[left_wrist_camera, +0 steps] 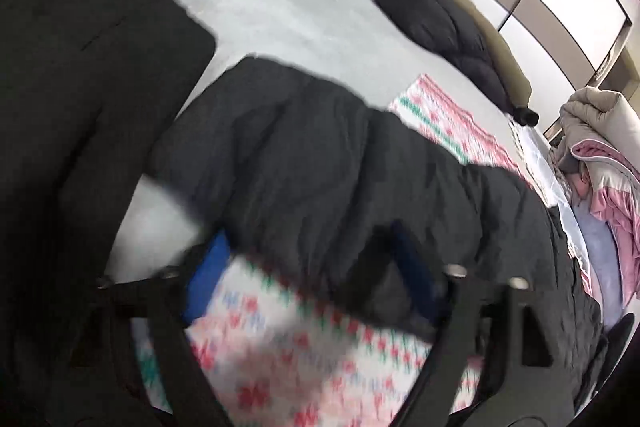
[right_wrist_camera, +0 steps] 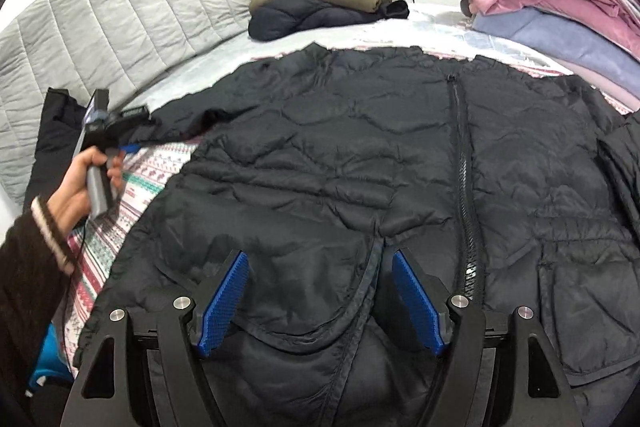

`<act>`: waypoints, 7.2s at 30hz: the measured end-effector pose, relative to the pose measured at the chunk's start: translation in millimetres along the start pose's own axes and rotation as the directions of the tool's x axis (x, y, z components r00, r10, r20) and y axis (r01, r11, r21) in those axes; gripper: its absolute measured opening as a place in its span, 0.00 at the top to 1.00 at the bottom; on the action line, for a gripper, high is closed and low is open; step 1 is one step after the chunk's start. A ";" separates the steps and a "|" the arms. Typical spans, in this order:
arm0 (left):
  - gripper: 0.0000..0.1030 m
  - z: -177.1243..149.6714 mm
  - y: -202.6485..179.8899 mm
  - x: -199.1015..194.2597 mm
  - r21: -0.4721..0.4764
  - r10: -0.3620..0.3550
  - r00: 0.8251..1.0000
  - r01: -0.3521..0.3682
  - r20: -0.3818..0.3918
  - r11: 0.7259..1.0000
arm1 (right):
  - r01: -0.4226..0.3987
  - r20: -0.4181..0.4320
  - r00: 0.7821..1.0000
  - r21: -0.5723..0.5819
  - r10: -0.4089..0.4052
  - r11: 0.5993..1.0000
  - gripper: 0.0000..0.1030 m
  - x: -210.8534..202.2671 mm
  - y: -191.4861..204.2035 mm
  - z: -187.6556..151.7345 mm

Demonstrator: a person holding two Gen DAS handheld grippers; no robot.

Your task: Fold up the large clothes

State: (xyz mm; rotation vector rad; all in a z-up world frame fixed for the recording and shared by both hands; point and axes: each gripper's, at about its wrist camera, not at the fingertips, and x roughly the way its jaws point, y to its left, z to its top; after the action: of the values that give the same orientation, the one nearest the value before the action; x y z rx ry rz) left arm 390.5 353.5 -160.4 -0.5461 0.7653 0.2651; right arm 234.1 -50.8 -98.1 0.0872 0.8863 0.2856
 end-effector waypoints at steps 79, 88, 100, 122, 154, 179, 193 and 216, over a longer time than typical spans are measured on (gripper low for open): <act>0.06 -258.3 -237.6 -148.8 0.494 -0.245 0.931 0.352 -0.271 0.795 | 0.545 -0.148 0.829 -0.005 -0.539 0.839 0.53 -9.4 -254.6 45.2; 0.06 -270.8 -242.5 -150.4 0.589 -0.214 0.944 0.325 -0.252 0.740 | 0.733 0.025 0.673 0.116 -0.740 0.670 0.93 -126.6 -334.0 90.9; 0.06 -287.8 -249.6 -149.1 0.677 -0.190 0.950 0.309 -0.246 0.668 | 0.940 -0.194 0.319 0.191 -0.928 0.283 0.95 -175.2 -534.6 76.4; 0.06 -267.2 -231.5 -162.8 0.666 -0.219 0.939 0.341 -0.264 0.663 | 0.516 -0.140 0.855 0.331 -0.500 0.790 0.29 -170.1 -412.3 8.7; 0.05 -167.0 -118.0 -145.0 0.367 -0.102 0.956 0.203 -0.276 0.908 | 0.339 -0.100 0.941 0.254 -0.324 0.906 0.22 -151.5 -197.8 0.8; 0.06 -55.3 -5.4 -57.0 -0.010 -0.054 0.997 0.054 -0.052 0.999 | 0.207 -0.102 0.977 0.248 -0.187 0.947 0.21 -13.0 -134.6 17.0; 0.96 1.0 -30.0 -61.2 0.026 0.076 0.990 -0.080 0.120 0.996 | 0.177 -0.089 0.983 0.273 -0.158 0.945 0.21 -13.6 -137.8 16.9; 0.96 -117.3 -332.3 -129.1 0.538 -0.336 0.938 0.325 -0.083 0.778 | 0.145 0.027 0.986 0.348 -0.164 0.926 0.21 -61.9 -162.9 26.3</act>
State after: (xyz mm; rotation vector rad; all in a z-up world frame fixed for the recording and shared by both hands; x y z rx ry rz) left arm 371.0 8.2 -14.6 -0.1230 0.6730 -0.2797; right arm 251.6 -223.2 -66.4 0.3478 0.8752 -0.0233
